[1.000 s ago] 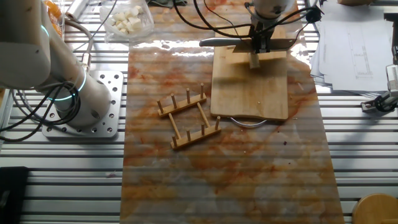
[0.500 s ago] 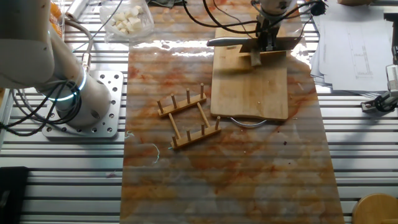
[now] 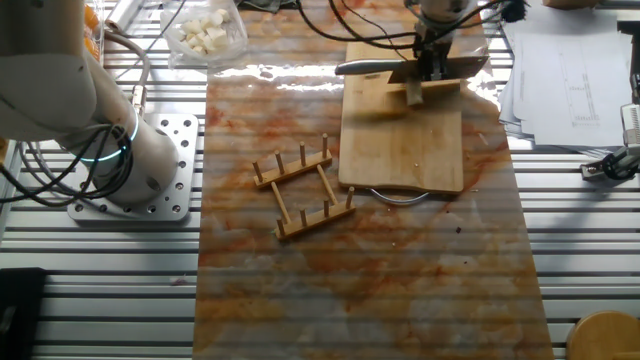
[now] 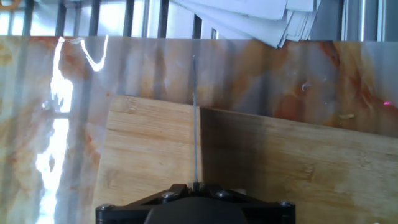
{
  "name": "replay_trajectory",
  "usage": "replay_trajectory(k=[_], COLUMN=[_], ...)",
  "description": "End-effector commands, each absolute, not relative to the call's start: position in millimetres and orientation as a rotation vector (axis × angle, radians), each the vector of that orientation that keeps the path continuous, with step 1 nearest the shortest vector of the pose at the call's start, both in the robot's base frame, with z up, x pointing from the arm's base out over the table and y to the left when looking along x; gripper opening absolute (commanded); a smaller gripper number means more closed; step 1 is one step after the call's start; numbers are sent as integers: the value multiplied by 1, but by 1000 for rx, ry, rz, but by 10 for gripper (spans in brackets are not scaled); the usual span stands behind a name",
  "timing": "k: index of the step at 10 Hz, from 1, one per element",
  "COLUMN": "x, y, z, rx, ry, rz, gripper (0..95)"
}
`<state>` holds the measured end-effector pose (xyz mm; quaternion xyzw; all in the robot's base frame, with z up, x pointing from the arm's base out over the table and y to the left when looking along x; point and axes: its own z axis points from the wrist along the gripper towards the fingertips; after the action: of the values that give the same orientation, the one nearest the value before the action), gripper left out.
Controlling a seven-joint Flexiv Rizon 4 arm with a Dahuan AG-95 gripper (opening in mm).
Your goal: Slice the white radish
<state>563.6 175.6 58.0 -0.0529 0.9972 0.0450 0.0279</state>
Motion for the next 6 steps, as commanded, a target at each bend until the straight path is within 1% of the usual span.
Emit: replay_trajectory(k=[1, 4, 6], x=[562, 553, 536], y=[174, 154, 126], z=[80, 84, 82], rx=[-181, -297, -407], ry=[3121, 3112, 3083], rz=[134, 113, 108], gripper=[0, 0, 0])
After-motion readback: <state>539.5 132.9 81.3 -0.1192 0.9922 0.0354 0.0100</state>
